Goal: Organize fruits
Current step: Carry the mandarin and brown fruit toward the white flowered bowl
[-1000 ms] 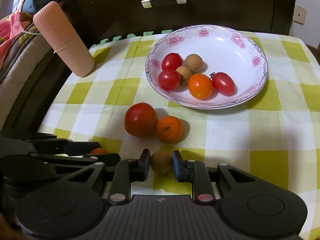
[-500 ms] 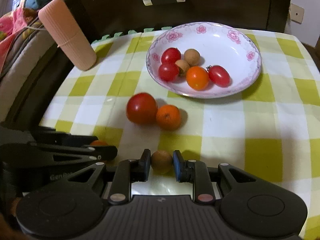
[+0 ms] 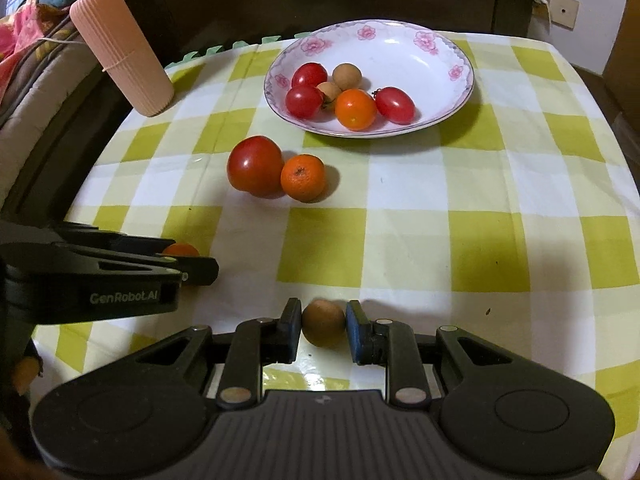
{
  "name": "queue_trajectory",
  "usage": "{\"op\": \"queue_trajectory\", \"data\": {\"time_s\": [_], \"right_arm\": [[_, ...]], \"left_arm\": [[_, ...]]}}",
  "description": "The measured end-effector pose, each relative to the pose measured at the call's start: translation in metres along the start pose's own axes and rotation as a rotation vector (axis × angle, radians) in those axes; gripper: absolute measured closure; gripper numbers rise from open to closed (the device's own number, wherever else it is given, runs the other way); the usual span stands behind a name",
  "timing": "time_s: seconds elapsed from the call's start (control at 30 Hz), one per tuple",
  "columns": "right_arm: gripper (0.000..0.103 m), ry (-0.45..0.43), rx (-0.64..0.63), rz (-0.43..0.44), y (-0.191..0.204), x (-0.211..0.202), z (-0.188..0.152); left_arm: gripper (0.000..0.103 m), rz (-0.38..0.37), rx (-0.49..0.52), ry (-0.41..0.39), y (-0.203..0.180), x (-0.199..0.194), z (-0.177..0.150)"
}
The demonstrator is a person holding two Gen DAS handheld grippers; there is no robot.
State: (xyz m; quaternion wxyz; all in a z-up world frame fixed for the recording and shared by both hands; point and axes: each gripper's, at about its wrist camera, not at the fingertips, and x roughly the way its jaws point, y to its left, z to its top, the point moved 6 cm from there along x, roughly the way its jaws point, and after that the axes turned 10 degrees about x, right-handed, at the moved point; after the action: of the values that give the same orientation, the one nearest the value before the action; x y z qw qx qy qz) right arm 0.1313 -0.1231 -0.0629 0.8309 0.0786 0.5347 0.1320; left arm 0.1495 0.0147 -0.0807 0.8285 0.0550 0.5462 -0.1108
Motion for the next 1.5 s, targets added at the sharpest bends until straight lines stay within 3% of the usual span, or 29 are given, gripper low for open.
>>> {"op": "queue_trajectory", "data": {"time_s": [0.47, 0.73, 1.5], "right_arm": [[0.08, 0.024, -0.014, 0.005, 0.0, 0.005, -0.004], [0.08, 0.015, -0.022, -0.01, 0.0, 0.003, -0.007], [0.08, -0.059, -0.017, 0.023, 0.013, -0.017, 0.009]], "left_arm": [[0.04, -0.004, -0.003, 0.004, -0.002, 0.001, 0.001], [0.062, 0.03, -0.001, 0.002, 0.003, -0.002, -0.002], [0.063, -0.01, 0.004, -0.069, -0.008, -0.021, 0.01]]}}
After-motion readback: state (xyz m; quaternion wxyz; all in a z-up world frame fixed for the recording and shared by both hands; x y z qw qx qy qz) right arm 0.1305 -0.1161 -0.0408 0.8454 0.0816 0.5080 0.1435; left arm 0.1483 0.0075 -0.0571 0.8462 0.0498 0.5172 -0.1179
